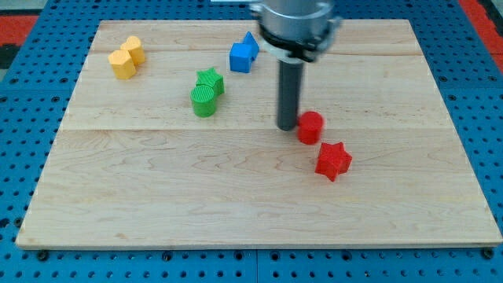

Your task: Move the red blocks diagonally bottom right to the green blocks

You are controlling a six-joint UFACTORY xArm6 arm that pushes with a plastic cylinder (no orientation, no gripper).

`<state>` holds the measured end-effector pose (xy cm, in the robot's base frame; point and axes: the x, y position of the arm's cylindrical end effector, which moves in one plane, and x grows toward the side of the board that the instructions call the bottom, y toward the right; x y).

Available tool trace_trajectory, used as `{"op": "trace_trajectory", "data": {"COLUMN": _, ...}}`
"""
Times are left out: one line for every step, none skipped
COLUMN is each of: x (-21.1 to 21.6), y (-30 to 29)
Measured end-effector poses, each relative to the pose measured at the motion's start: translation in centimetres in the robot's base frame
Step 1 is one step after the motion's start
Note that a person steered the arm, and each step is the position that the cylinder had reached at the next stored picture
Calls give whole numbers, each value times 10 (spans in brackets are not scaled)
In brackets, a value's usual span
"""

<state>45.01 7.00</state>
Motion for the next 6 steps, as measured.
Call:
{"op": "trace_trajectory", "data": {"x": -3, "y": 17}}
{"op": "trace_trajectory", "data": {"x": -36, "y": 43}}
{"op": "trace_trajectory", "data": {"x": -25, "y": 76}}
{"op": "trace_trajectory", "data": {"x": -3, "y": 79}}
{"op": "trace_trajectory", "data": {"x": 2, "y": 74}}
{"op": "trace_trajectory", "data": {"x": -54, "y": 67}}
